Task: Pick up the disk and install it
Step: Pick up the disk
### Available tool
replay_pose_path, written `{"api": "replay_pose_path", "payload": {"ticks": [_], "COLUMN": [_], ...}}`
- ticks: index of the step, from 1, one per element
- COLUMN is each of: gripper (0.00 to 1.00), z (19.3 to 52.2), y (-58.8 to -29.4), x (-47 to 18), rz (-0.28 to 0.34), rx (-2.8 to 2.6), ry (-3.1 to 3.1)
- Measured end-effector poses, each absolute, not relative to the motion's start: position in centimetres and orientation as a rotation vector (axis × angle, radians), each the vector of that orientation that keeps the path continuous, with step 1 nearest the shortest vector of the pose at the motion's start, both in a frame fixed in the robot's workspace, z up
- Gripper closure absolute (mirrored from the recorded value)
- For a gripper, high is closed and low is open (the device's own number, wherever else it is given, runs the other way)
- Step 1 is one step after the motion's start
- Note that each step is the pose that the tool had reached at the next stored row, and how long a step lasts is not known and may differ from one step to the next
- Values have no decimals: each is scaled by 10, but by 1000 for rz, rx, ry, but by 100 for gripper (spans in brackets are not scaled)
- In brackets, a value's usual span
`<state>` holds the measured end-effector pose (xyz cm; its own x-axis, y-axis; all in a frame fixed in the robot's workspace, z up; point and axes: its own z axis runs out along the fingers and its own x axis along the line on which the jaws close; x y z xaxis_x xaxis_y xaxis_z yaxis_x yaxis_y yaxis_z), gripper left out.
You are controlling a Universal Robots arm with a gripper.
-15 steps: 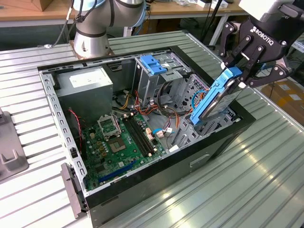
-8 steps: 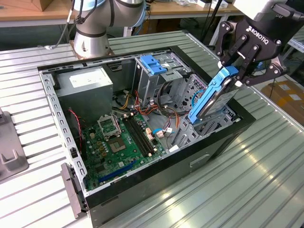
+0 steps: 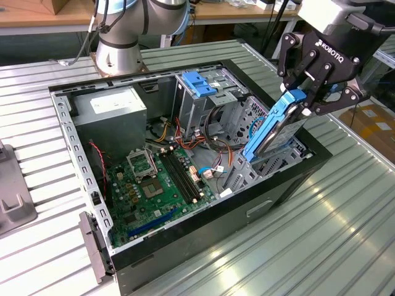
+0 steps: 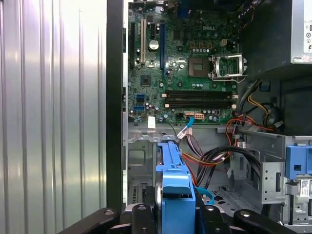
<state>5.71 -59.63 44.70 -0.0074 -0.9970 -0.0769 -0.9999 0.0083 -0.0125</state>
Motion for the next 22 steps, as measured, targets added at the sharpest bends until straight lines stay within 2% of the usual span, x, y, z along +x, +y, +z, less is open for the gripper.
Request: {"api": "replay_pose_path", "payload": {"ticks": [22], "gripper": [63], "z": [425], "y": [-596], "x": [57], "rz": [70], "rx": [-2168], "ry": [2185]}}
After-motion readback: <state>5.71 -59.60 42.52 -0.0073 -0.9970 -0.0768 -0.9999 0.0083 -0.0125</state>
